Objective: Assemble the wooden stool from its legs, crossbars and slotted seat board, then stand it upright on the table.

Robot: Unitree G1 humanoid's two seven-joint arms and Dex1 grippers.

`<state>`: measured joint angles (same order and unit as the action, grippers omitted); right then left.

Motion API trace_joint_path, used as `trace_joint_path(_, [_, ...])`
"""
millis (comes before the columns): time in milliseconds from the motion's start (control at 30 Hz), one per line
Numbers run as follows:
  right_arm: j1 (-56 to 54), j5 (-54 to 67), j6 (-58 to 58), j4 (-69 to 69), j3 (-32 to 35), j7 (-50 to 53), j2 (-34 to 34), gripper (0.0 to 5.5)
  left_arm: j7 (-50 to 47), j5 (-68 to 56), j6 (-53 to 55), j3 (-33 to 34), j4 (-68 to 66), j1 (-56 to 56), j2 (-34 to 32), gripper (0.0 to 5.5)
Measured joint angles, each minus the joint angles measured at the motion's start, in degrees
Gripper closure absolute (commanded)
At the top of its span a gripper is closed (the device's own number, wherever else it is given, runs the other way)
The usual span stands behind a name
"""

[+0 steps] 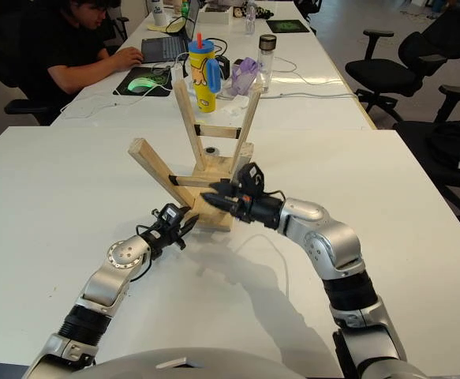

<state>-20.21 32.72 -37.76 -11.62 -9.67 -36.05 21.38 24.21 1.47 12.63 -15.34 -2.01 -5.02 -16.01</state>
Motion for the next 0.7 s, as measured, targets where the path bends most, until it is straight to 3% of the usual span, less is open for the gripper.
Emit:
trace_joint_path(133, [-0.4, -4.9, 1.9, 3.0, 0.0, 1.3, 0.5, 3.79, 0.3, -0.2, 3.7, -0.7, 3.9, 1.2, 0.5, 3.91])
trace_joint_path(300, [1.5, -1.9, -0.9, -0.3, 0.4, -0.7, 0.3, 4.01, -3.0, 1.4, 5.0, 0.7, 13.8, 4.3, 0.2, 3.91])
trace_joint_path(500, [14.0, 2.8, -4.5, -9.7, 3.1, 3.5, -2.3, 5.00, -4.3, -0.2, 5.6, 4.4, 23.3, 13.0, -0.2, 4.83])
trace_joint_path(600, [22.0, 1.1, -1.8, -12.8, 6.7, 11.3, -6.0, 5.50, -5.8, -2.1, 5.5, 7.3, 24.6, 20.0, 0.3, 5.36])
trace_joint_path(700, [24.6, -7.1, 5.8, -12.4, 10.1, 19.8, -7.9, 5.50, -9.8, -4.8, 4.7, 12.0, 26.5, 21.3, 4.0, 5.48])
